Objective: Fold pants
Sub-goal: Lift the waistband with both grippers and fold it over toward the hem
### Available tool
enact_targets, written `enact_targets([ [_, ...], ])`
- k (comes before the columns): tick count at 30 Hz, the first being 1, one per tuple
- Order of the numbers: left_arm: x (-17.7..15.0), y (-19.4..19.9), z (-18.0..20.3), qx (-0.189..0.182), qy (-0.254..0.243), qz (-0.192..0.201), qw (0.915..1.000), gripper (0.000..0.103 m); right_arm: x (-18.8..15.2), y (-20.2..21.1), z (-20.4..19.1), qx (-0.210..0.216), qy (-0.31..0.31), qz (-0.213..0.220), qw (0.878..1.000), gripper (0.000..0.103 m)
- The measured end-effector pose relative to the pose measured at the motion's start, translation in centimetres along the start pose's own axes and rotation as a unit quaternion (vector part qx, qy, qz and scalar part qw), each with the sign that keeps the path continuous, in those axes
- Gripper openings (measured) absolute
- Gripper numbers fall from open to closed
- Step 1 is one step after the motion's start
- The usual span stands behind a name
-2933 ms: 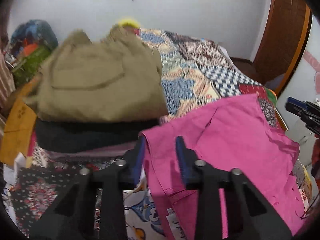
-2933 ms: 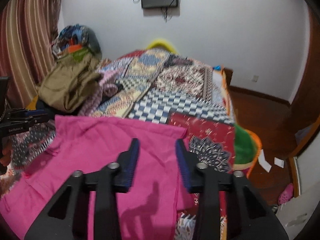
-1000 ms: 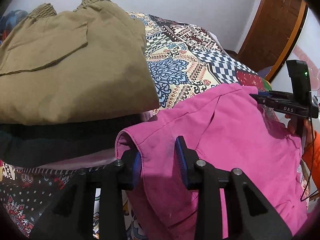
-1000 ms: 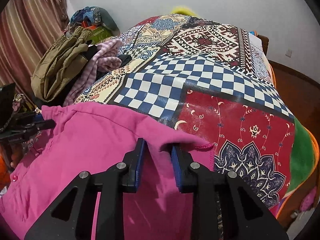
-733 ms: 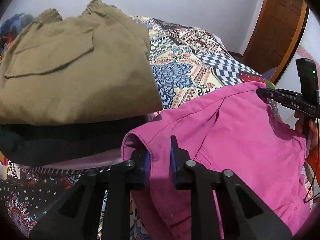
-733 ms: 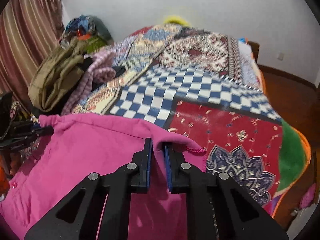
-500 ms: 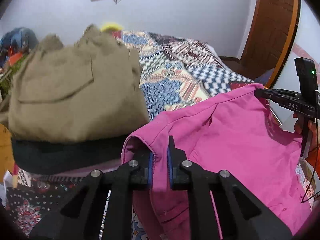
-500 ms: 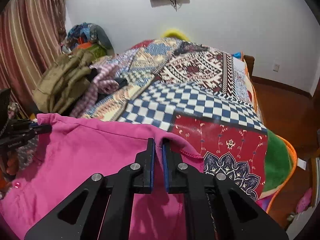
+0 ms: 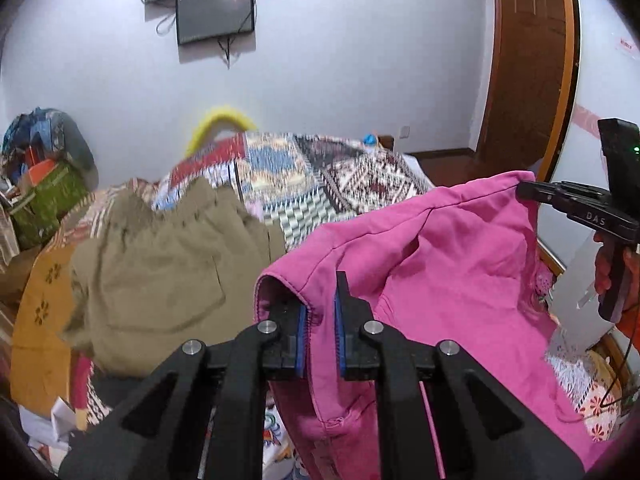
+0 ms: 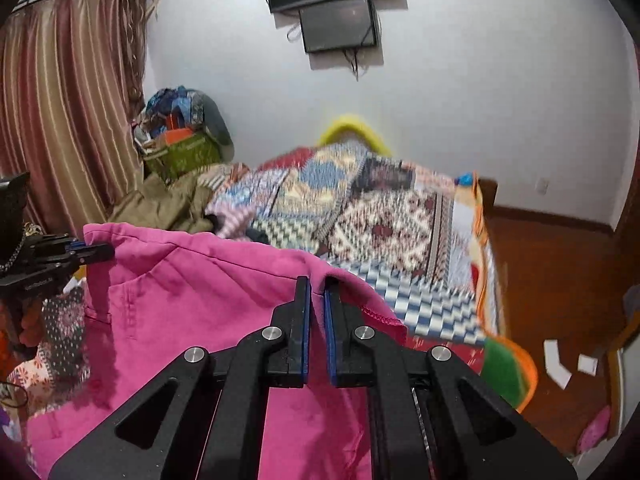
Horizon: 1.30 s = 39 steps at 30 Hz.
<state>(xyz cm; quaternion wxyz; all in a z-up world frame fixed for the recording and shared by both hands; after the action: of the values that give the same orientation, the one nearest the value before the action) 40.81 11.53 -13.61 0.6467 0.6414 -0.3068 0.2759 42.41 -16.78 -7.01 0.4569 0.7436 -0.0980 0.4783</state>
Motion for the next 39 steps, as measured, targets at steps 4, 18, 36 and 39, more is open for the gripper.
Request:
enact_targets([
  [4,1.4,0.4,-0.4,0.001,0.003,0.012,0.9999,0.011,1.2,0.8,-0.2,0.004,-0.01,0.016,1.0,0.006],
  [18,-2.9,5.3,0.1,-0.029,-0.014,0.003,0.9995,0.011,-3.6,7.4,-3.5,0.027,-0.035,0.013,0.999,0.006],
  [36,-13.3,11.4,3.0,-0.073,-0.043,-0.027,0.996,0.013,-13.1,13.0,-8.9,0.037,-0.079,-0.039,0.995,0.006],
  [39,-15.1,11.6,3.2,-0.076,-0.048,-0.036,0.9954,0.013,-14.6,13.2,-9.1,0.034,-0.089,-0.05,0.994,0.006],
])
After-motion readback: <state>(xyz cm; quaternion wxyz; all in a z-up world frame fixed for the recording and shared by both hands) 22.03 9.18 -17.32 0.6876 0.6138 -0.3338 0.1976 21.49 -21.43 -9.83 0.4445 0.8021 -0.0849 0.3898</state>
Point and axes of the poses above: each gripper's, at about its wrist camera, not at the fingertips, and y roughly against the way its jaws point, z to its right, x to its top, the point moved 5 cm from there along -y, roughly the way its jaws point, and after that the axes turned 3 degrees about -z, right-handed, at the moved point
